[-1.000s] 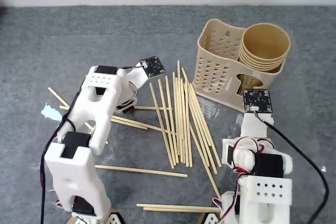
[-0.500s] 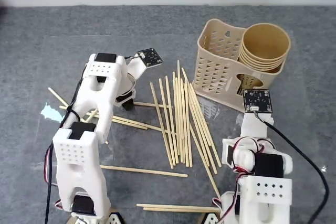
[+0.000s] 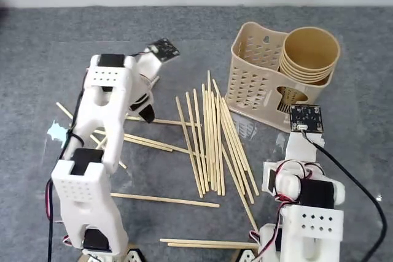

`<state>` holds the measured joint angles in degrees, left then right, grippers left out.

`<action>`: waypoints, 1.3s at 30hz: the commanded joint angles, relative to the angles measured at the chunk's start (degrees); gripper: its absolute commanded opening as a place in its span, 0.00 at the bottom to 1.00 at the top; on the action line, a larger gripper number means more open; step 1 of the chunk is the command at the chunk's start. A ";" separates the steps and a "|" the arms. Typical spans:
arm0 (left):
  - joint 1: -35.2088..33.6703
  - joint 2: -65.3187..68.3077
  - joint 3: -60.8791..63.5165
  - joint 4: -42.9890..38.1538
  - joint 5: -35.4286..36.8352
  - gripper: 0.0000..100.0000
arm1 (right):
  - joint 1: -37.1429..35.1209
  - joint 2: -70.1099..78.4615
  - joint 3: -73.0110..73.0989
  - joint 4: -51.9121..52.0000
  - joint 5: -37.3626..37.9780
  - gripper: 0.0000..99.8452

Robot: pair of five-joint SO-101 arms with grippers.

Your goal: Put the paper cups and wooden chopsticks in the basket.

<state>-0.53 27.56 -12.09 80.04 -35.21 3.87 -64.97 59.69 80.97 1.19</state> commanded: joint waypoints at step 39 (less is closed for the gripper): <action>2.64 33.05 -42.77 20.48 -9.67 0.01 | 0.75 -0.57 -0.18 0.22 -0.35 0.23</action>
<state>1.93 60.35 -52.88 99.65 -44.53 3.87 -64.97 59.69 80.97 1.19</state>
